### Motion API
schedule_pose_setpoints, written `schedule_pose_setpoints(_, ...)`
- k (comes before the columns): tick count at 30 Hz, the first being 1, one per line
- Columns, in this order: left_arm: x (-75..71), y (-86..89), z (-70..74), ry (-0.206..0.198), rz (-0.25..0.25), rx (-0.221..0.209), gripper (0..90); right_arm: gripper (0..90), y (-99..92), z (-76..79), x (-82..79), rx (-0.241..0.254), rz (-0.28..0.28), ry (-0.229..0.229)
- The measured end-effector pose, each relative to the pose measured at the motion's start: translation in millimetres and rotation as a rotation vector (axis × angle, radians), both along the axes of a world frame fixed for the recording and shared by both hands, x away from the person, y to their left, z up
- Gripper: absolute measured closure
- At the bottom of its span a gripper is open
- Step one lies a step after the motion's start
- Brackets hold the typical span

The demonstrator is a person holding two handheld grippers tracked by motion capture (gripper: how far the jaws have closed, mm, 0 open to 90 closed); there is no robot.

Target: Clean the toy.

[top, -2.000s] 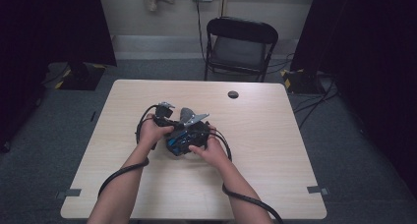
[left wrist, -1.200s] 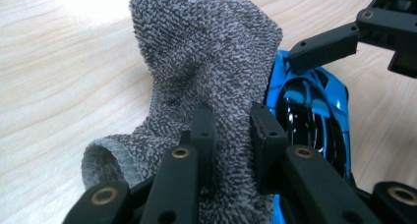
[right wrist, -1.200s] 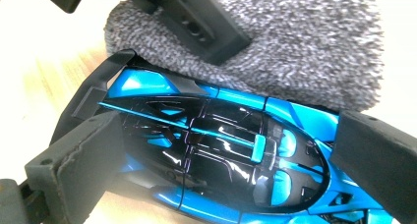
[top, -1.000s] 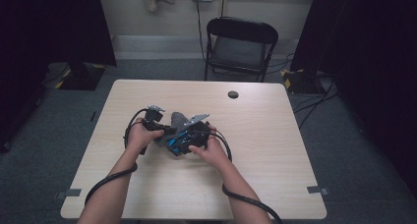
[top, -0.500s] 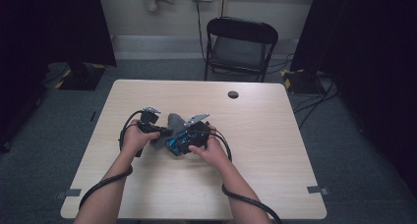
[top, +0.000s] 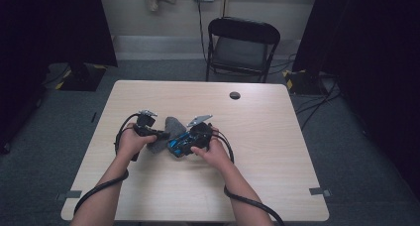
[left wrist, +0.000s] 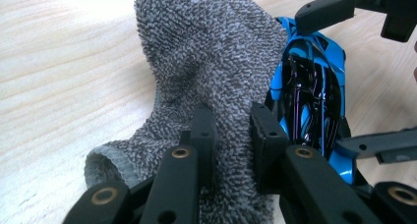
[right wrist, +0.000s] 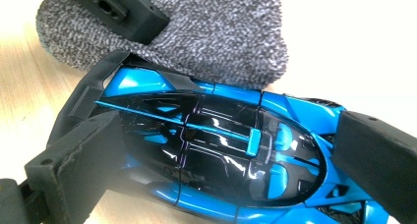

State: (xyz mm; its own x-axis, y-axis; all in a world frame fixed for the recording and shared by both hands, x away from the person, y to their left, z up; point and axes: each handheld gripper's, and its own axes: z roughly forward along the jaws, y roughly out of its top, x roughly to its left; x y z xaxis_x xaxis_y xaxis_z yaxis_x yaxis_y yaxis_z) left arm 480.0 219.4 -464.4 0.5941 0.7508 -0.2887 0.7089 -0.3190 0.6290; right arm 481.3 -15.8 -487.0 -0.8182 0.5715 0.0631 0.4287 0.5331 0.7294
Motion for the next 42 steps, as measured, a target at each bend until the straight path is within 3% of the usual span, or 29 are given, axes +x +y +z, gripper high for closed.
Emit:
schedule_pose_setpoints(20,-23.9,24.9,14.7,0.000,-0.013,0.045,75.3,0.0,-0.5,-0.4,-0.1,0.006,-0.001,-0.002)
schedule_pose_setpoints(26,-27.7,37.6,20.6,-0.016,0.030,0.034,75.2,0.0,-0.5,-0.3,-0.1,0.005,-0.001,-0.002)
schedule_pose_setpoints(34,-21.6,40.3,34.1,-0.057,0.058,0.020,75.2,0.0,-0.7,-0.5,-0.2,0.007,-0.002,-0.003)
schedule_pose_setpoints(42,-3.5,34.5,37.3,-0.075,0.087,-0.009,75.1,0.0,-0.3,-0.2,-0.1,0.004,-0.002,-0.001)
